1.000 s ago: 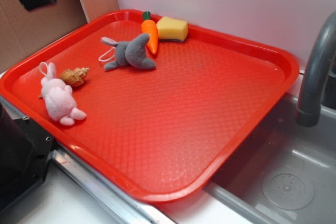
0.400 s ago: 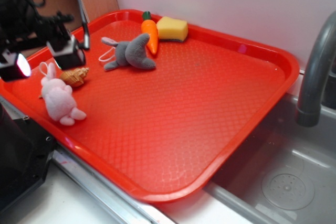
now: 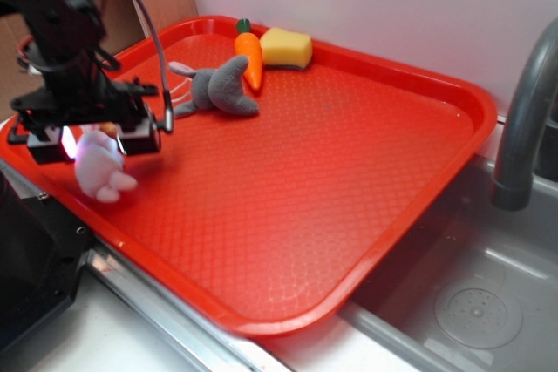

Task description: Grab the pink bunny.

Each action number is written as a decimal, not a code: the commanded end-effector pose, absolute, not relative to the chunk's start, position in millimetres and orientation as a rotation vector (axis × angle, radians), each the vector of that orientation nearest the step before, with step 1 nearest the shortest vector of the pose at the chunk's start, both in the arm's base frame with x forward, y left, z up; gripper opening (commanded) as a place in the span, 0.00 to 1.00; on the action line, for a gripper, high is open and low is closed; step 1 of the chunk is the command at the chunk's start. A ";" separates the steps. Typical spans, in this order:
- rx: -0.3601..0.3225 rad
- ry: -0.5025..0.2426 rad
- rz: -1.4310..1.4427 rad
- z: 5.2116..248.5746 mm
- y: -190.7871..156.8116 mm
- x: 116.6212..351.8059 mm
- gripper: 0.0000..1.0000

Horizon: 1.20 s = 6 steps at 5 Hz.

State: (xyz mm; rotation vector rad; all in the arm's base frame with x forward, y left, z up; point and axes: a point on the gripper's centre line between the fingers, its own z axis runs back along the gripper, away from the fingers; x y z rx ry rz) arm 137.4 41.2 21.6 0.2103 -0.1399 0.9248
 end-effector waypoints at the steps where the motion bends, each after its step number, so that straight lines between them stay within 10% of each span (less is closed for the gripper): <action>1: 0.113 -0.159 0.910 24.8 38.7 137.9 0.00; 3: 0.087 -0.149 0.878 47.7 27.6 143.1 0.00; 6: -0.032 -0.039 0.500 159.1 -15.6 185.6 0.00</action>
